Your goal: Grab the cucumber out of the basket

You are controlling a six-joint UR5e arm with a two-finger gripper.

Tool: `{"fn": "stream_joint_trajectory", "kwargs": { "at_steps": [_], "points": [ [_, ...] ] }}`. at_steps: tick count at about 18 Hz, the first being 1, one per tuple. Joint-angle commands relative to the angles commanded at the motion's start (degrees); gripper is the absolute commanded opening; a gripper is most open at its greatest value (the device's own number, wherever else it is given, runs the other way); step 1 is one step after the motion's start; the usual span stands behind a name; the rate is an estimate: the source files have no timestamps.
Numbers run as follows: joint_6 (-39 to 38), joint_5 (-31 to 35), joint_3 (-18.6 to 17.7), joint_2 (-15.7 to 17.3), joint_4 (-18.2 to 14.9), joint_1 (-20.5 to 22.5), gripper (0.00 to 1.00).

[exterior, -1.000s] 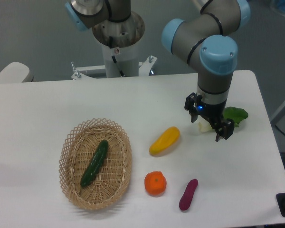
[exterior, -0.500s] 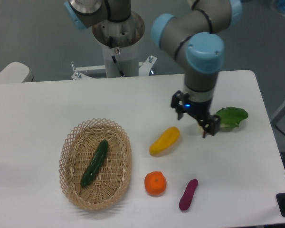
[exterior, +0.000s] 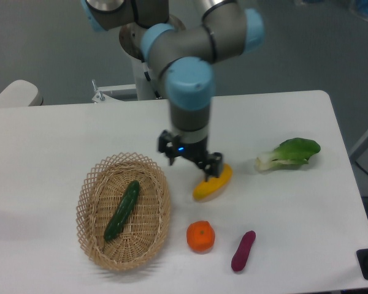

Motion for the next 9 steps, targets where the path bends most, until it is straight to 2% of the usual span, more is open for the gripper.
{"fn": "stream_joint_trajectory", "kwargs": {
  "at_steps": [3,6,9],
  "points": [
    [-7.9,0.1,-0.1,-2.8,2.5,-3.1,1.0],
    [-7.7,0.2,-0.2,-5.5,5.9,-5.2,1.0],
    [-7.5,0.4,-0.3,-7.4,6.6,-6.7,1.0]
  ]
}}
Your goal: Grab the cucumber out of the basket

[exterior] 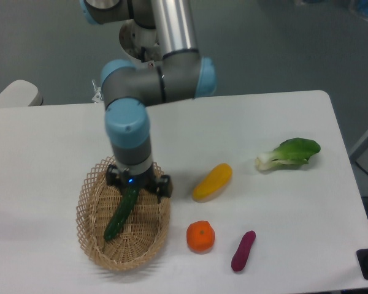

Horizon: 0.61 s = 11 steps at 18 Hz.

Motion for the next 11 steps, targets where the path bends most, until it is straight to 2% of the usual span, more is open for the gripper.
{"fn": "stream_joint_trajectory", "kwargs": {
  "at_steps": [9,11],
  "points": [
    [1.0,0.3,-1.9,-2.6,4.2,-2.2,1.0],
    [1.1,0.4,-2.0,-2.7,4.3,-2.2,1.0]
  ]
}}
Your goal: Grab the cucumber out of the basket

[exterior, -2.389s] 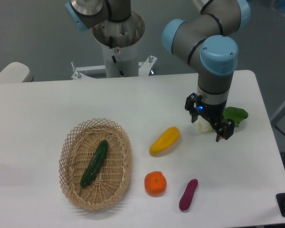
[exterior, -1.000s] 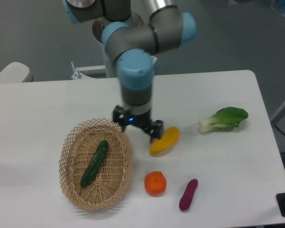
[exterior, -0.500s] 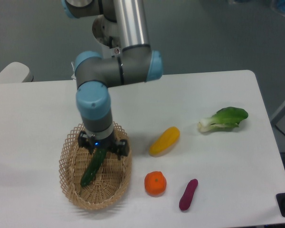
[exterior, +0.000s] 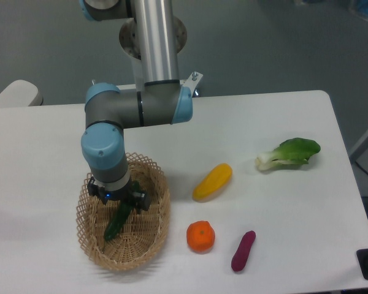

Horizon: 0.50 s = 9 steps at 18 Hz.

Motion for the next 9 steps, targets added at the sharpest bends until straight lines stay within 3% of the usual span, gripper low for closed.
{"fn": "stream_joint_trajectory", "kwargs": {
  "at_steps": [3,9],
  "points": [
    [0.9,1.3,0.0,-0.4,0.1,0.0,0.97],
    [2.1,1.2,0.3,-0.2,0.1,-0.1,0.43]
  ]
}}
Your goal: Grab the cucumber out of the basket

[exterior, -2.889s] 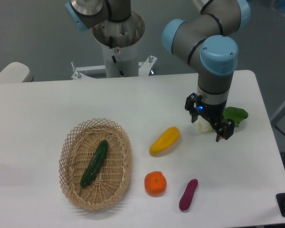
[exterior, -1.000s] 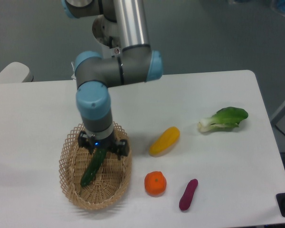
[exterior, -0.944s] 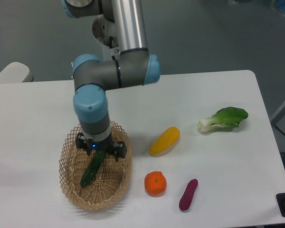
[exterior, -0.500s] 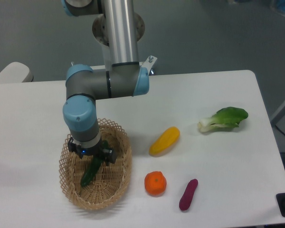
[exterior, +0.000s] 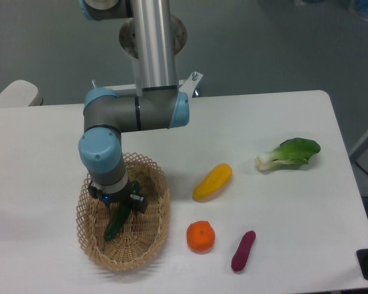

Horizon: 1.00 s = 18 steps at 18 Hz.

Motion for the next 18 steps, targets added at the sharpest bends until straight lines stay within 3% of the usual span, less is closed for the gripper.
{"fn": "stream_joint_trajectory", "kwargs": {
  "at_steps": [1,3,9,13,16,18],
  "points": [
    [0.4,0.0,0.1,0.0,0.0,0.0,0.37],
    [0.6,0.1,0.1,0.0,0.0,0.0,0.33],
    [1.0,-0.1,2.0,1.0,-0.4,0.4,0.33],
    [5.8,-0.1,4.5,3.4,-1.6,2.0,0.33],
    [8.5,-0.5,7.7,4.0,-3.9,4.3,0.33],
    [10.2,-0.7,9.9,4.3,-7.5,6.6,0.33]
  ]
}}
